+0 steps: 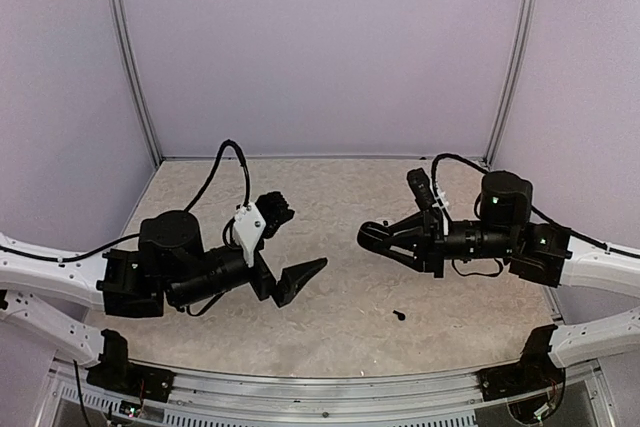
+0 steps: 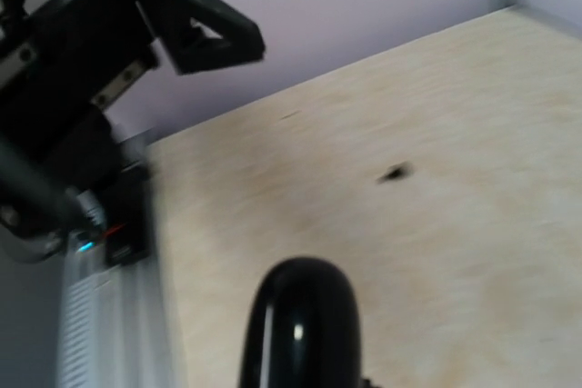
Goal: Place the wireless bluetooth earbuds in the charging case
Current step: Pass from the right arm to the left
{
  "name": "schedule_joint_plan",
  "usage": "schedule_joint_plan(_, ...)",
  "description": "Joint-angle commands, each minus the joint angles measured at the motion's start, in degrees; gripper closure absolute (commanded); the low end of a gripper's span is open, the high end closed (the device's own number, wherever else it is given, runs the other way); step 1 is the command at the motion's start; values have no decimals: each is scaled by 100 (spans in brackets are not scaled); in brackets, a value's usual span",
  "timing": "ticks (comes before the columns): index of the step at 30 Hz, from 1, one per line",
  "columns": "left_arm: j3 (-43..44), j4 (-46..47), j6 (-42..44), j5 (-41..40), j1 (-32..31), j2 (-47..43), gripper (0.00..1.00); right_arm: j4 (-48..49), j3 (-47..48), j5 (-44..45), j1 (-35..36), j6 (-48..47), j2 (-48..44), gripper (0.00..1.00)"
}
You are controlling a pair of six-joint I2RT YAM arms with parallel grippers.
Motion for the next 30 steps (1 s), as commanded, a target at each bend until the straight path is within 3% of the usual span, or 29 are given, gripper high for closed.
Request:
schedule_joint_plan(1,229,-426,2063,-32,-619,200,4,-437,301,-1553,-52,-27,336,91)
schedule_joint_plan(5,383,-556,2788,-247,-945,504,8,-431,422,-2041,-47,125,573,93)
schedule_joint_plan(13,569,-409,3456,-320,-1154,952,16,-372,426,-2416,-34,372,823,93)
schedule_joint_plan(30,862,-457,4081,211,-1071,1361,28,-543,614,-2727,262,404,1281,94)
